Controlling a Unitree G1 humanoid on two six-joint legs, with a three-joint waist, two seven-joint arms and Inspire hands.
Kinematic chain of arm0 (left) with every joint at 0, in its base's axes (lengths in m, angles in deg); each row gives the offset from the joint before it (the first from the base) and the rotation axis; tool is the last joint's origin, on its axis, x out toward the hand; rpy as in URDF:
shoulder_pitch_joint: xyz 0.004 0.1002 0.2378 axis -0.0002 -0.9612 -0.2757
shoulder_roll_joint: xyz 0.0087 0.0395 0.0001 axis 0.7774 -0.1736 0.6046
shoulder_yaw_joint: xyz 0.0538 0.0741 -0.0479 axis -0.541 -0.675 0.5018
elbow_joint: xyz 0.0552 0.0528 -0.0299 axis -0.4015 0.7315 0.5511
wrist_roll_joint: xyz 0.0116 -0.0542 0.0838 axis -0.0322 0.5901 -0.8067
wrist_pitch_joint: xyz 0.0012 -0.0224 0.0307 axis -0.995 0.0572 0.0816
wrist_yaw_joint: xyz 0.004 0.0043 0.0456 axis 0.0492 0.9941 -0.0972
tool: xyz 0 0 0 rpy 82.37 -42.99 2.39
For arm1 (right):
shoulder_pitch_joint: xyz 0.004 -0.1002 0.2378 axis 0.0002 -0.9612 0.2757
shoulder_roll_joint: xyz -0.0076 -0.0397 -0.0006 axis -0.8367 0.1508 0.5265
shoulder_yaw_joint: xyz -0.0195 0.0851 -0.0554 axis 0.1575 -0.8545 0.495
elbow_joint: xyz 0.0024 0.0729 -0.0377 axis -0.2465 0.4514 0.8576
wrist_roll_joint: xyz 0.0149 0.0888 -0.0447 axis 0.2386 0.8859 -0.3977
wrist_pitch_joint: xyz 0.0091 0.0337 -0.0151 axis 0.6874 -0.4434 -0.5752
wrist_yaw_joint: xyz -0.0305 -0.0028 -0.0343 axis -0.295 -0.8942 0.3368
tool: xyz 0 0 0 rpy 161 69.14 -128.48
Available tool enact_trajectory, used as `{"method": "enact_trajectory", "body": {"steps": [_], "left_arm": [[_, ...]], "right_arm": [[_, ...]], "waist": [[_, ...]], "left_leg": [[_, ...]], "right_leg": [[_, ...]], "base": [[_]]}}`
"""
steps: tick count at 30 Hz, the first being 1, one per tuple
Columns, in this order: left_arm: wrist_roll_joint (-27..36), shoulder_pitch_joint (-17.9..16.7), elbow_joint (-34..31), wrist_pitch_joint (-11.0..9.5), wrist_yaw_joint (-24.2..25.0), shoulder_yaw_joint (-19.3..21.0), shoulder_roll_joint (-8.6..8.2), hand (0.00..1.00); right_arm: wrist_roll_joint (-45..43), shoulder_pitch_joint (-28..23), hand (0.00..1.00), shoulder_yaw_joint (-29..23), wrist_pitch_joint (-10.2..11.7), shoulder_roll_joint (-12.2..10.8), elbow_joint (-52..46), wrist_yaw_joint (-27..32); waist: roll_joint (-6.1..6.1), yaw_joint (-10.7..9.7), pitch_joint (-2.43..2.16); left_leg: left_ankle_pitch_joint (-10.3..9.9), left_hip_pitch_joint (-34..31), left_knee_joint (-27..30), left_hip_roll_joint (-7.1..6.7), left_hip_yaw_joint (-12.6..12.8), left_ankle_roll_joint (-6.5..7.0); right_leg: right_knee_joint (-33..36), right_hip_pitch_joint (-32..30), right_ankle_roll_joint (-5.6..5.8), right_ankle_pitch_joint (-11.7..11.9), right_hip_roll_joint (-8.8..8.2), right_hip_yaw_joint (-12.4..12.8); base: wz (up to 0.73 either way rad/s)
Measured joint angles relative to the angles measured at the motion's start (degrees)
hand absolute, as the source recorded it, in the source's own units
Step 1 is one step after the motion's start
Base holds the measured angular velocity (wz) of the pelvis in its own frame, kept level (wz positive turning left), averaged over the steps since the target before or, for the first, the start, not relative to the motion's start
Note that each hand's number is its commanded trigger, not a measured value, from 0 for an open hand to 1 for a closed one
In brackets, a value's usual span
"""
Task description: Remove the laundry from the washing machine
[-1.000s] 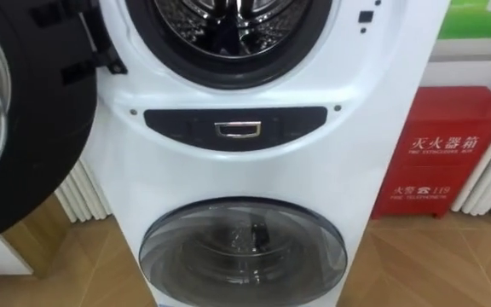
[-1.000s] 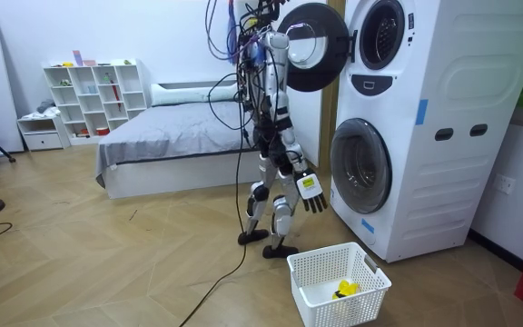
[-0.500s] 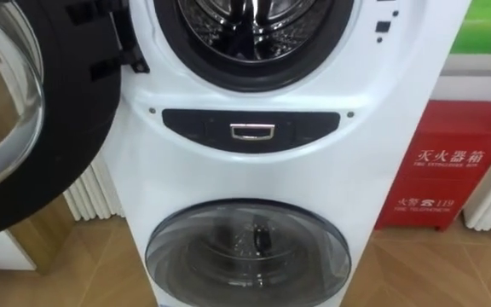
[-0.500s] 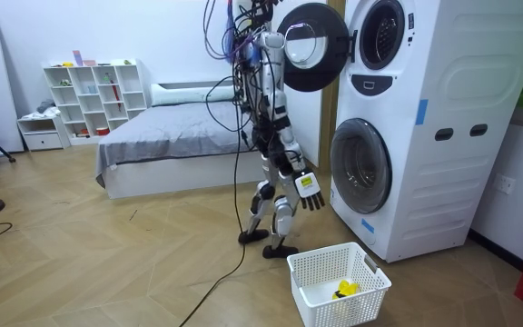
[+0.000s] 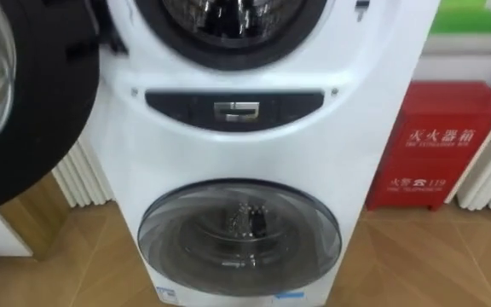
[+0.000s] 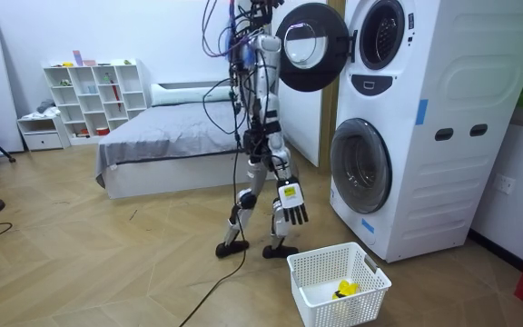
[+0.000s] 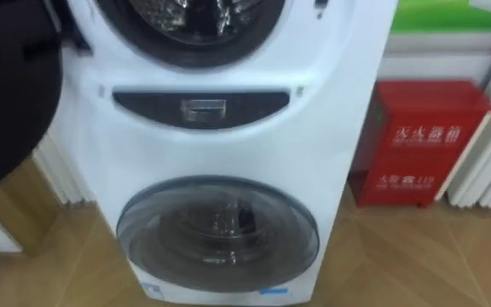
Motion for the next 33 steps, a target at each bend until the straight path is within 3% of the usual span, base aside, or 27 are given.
{"method": "enact_trajectory", "body": {"steps": [2, 5, 6, 7, 8, 9, 10, 11, 12, 13, 14, 15, 17, 20, 23, 27, 30, 32, 33], "left_arm": [[0.7, 0.3, 1.8, -0.8, -0.3, 0.0, 0.09, 0.0], [4.0, -0.4, 3.0, -1.1, -0.4, 1.0, 0.2, 0.0], [6.1, -0.7, 4.1, -1.1, -0.4, 1.0, 0.18, 0.0], [8.1, -0.9, 5.4, -1.1, -0.4, 1.2, 0.31, 0.0], [8.8, -0.8, 6.0, -1.3, -0.5, 2.5, 0.71, 0.0], [8.9, -0.6, 6.4, -1.7, -0.6, 3.0, 0.93, 0.0], [9.2, -0.6, 6.5, -2.2, -1.1, 3.3, 1.6, 0.0], [11.6, -1.0, 6.6, -2.3, -1.3, 4.5, 2.02, 0.0], [13.4, -1.3, 6.5, -2.1, -1.3, 5.4, 2.0, 0.0], [16.4, -1.6, 6.4, -1.7, -1.5, 9.7, 2.27, 0.0], [19.0, -1.5, 5.7, -1.7, -2.3, 14.6, 3.08, 0.0], [21.2, -1.4, 4.9, -1.8, -3.4, 17.0, 4.49, 0.0], [22.4, -0.7, 4.8, -2.7, -4.5, 20.5, 6.63, 0.0], [26.5, 0.4, 2.6, -3.1, -7.1, 21.9, 9.52, 0.0], [31.0, 1.5, -1.0, -4.4, -9.1, 22.2, 10.68, 0.0], [33.7, 3.2, -8.8, -4.3, -9.5, 22.2, 11.68, 0.0], [35.3, 5.8, -12.9, -4.3, -10.1, 22.6, 16.08, 0.0], [36.0, 9.4, -14.4, -4.3, -11.2, 23.3, 21.02, 0.0], [36.4, 10.5, -14.6, -4.4, -11.7, 23.4, 22.25, 0.0]], "right_arm": [[0.1, -0.1, 0.0, -0.3, 0.1, 0.0, 0.1, -0.1], [0.5, -0.9, 0.0, -1.2, 0.1, 0.2, 0.1, -0.2], [0.7, -1.6, 0.0, -1.7, 0.0, 0.7, 0.1, -0.3], [0.8, -2.0, 0.0, -2.2, -0.2, 1.3, 0.0, -0.4], [0.7, -3.7, 0.0, -2.8, -1.0, 1.3, -0.2, -0.4], [0.6, -4.9, 0.0, -3.2, -1.4, 1.3, -0.2, -0.5], [0.5, -6.6, 0.0, -3.9, -1.6, 1.3, 0.2, -0.7], [0.5, -6.9, 0.0, -3.9, -1.5, 1.7, 1.3, -0.6], [0.4, -7.1, 0.0, -3.9, -1.4, 2.1, 1.8, -0.4], [-1.7, -6.4, 0.0, -4.2, -1.1, 2.5, 2.2, -0.1], [-3.5, -5.9, 0.0, -4.4, -0.5, 2.5, 2.0, -0.3], [-3.7, -5.7, 0.0, -4.5, 0.5, 2.7, 1.7, -0.5], [-3.9, -4.6, 0.0, -5.9, 0.8, 3.6, 1.8, -1.0], [-4.2, -4.5, 0.0, -6.2, 0.8, 5.3, 0.5, -1.3], [-4.3, -4.9, 0.0, -6.2, 1.1, 5.8, -0.5, -1.3], [-7.0, -4.8, 0.0, -7.4, 1.2, 5.8, -0.8, -1.3], [-8.5, -4.6, 0.0, -12.1, 1.3, 5.8, -1.6, -1.2], [-8.6, -6.1, 0.0, -15.4, 1.3, 5.8, -3.2, -1.0], [-8.5, -6.5, 0.0, -15.7, 1.3, 5.8, -3.4, -0.8]], "waist": [[0.18, 0.1, -0.14], [0.19, 0.5, -0.5], [0.49, 0.6, -0.41], [2.63, 0.8, -1.0], [2.22, -0.4, -0.88], [1.77, -0.6, -0.97], [0.01, -0.3, -1.04], [-0.54, 0.6, -0.89], [0.17, 1.6, -0.76], [0.95, 2.9, -0.77], [0.81, 3.4, -0.82], [0.93, 3.3, -0.69], [0.58, 3.7, -0.69], [0.23, 3.7, -0.62], [0.31, 3.9, -0.72], [0.36, 4.2, -0.68], [0.91, 4.2, -0.62], [1.25, 4.1, -0.59], [1.3, 4.2, -0.6]], "left_leg": [[0.1, 0.6, -3.2, -0.55, 0.1, 1.03], [0.6, 0.2, -3.4, -1.72, 0.9, 2.32], [1.0, -0.4, -3.5, -1.23, 1.0, 3.44], [1.6, -1.5, -3.4, 0.16, 2.1, 4.08], [2.3, -1.5, -3.4, 1.19, 4.8, 3.67], [2.5, -1.2, -3.5, 1.35, 6.0, 3.44], [2.9, -0.5, -3.4, 0.69, 7.9, 2.16], [3.1, -0.1, -2.5, -0.86, 7.8, 0.57], [3.1, -0.2, -2.4, -1.19, 6.7, 0.67], [3.8, -0.1, -2.9, -1.97, 4.8, 1.71], [4.4, 0.1, -4.0, -2.28, 3.8, 2.2], [4.7, 0.3, -4.7, -1.77, 3.9, 2.28], [4.6, 0.5, -4.8, -0.81, 5.8, 2.07], [3.4, 0.4, -3.2, -0.38, 6.9, 1.94], [2.6, 0.8, -2.2, 0.28, 8.2, 1.46], [2.7, 0.8, -1.8, 0.39, 6.9, 1.35], [2.7, 1.4, -3.2, 0.32, 6.1, 1.34], [2.7, 1.5, -4.2, 0.25, 6.1, 1.34], [2.7, 1.6, -4.3, 0.21, 6.1, 1.35]], "right_leg": [[-0.5, -0.6, 0.81, 1.3, -0.13, 0.3], [-0.6, -1.0, 1.91, 3.2, -1.0, 1.1], [-1.5, -0.9, 6.11, 4.6, -0.98, 1.7], [-1.8, -1.0, 9.97, 6.0, -0.68, 4.4], [5.8, -0.9, 8.15, 1.3, -3.6, 7.8], [10.0, -0.5, 7.98, -1.9, -5.73, 9.8], [14.6, 0.5, 11.22, -7.8, -9.01, 14.2], [14.8, 0.4, 11.3, -10.0, -8.37, 18.0], [14.2, 0.8, 11.57, -9.7, -7.54, 19.2], [12.2, 1.4, 11.09, -8.9, -5.25, 22.0], [10.1, 2.1, 10.68, -7.5, -3.61, 23.8], [7.5, 3.3, 10.08, -5.5, -2.17, 24.8], [5.8, 4.2, 9.68, -3.5, -1.36, 24.8], [5.7, 4.3, 9.17, -3.1, -1.14, 24.4], [5.6, 4.4, 8.92, -3.2, -0.1, 24.3], [5.5, 4.7, 8.7, -3.4, 0.23, 25.0], [5.3, 4.5, 8.69, -3.4, 0.48, 25.6], [4.6, 4.2, 8.74, -3.4, 0.45, 25.3], [4.5, 4.3, 8.78, -3.3, 0.47, 25.3]], "base": [[0.1], [-0.07], [0.06], [0.58], [0.88], [1.2], [0.81], [0.44], [-0.23], [-0.48], [-0.47], [-0.28], [-0.31], [-0.3], [-0.22], [-0.12], [-0.12], [0.07], [0.0]]}}
